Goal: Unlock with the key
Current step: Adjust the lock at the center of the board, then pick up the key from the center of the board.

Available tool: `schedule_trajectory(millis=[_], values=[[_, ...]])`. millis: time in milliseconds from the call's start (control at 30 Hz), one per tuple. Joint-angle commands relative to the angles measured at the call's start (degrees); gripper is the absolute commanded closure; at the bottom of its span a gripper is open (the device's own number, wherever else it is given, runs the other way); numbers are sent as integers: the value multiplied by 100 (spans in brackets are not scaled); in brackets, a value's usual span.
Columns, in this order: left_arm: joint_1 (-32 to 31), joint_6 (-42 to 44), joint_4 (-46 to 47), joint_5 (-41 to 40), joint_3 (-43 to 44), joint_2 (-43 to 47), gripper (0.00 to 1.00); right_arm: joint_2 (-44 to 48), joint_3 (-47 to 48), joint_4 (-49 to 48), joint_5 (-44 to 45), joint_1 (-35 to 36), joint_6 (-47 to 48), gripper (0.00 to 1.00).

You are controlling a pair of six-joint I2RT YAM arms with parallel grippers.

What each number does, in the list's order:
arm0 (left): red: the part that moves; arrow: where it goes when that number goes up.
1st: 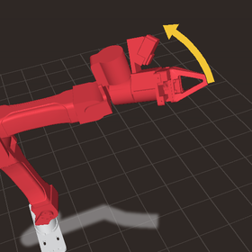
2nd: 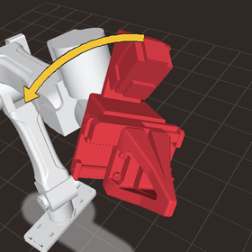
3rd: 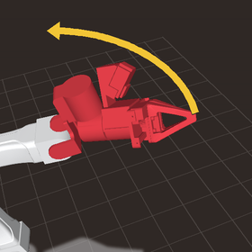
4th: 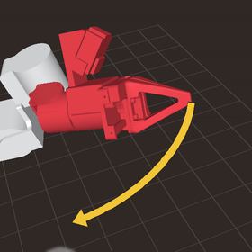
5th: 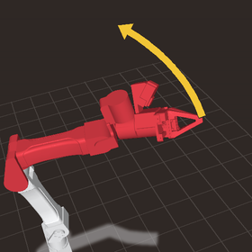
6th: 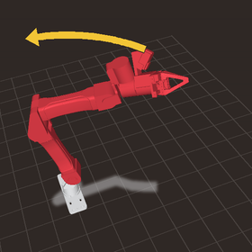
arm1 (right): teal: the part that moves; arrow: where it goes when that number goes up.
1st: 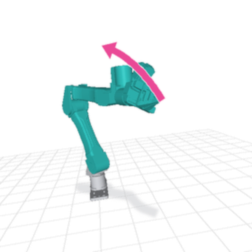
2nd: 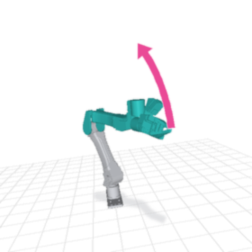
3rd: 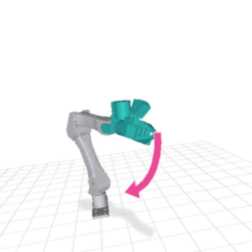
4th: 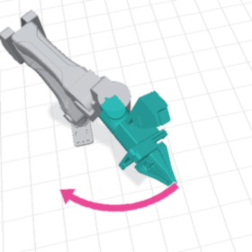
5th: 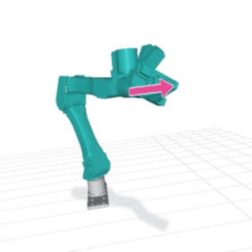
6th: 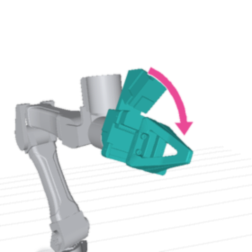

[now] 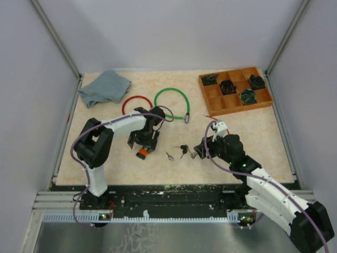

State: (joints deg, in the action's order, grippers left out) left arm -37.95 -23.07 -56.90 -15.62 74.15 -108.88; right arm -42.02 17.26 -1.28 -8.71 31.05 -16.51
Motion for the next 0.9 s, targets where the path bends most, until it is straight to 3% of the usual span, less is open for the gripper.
schedule_trajectory(millis=[0,600,867], values=[[-29,-420,180,539,-330,263,9,74,103,-293,-18,94,54,40],[-37,-545,366,676,-831,271,24,145,50,-370,-18,95,43,40],[-37,-976,809,1405,-916,385,27,-174,197,-467,-31,166,65,40]])
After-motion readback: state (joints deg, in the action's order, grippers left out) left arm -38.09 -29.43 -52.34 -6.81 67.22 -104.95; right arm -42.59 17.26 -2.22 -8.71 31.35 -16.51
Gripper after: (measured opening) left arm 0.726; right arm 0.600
